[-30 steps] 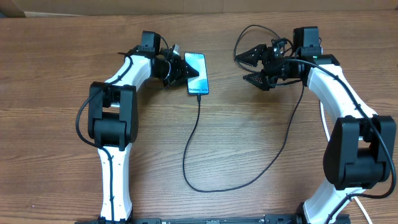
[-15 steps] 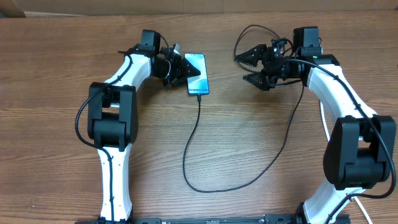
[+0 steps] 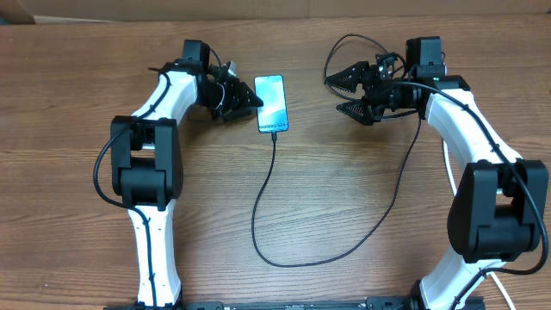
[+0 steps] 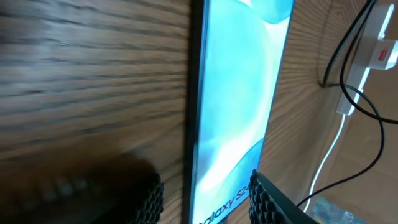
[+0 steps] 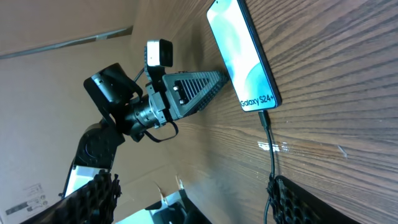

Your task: Plug charger to phone and switch on socket

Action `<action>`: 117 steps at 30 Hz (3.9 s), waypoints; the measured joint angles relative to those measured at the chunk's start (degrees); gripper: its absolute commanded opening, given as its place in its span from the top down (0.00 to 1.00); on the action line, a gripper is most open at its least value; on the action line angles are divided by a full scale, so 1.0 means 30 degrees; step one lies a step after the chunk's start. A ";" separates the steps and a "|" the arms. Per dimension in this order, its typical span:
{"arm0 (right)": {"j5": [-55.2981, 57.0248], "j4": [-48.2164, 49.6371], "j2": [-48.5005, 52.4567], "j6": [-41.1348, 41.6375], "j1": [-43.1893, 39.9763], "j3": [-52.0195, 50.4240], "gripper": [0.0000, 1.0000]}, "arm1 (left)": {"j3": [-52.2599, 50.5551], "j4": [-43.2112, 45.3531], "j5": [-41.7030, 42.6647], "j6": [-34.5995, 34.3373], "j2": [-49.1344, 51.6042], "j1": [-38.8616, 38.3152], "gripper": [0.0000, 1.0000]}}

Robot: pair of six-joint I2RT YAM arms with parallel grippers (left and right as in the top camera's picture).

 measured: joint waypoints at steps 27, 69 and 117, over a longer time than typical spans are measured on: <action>1.1693 -1.3566 -0.7264 -0.6018 0.0000 0.5384 0.00 | -0.0342 -0.7817 -1.2699 0.1836 -1.5912 0.1712 0.00; 2.1493 -0.6186 -0.0729 -0.5574 -0.6076 0.5537 0.00 | -0.0350 -1.2684 -1.2961 0.0925 -1.8156 0.1712 0.00; 1.9496 -0.1654 0.4954 -0.5938 -0.6543 0.5537 0.00 | -0.0350 -1.2684 -1.2954 0.0925 -1.8156 0.1712 0.00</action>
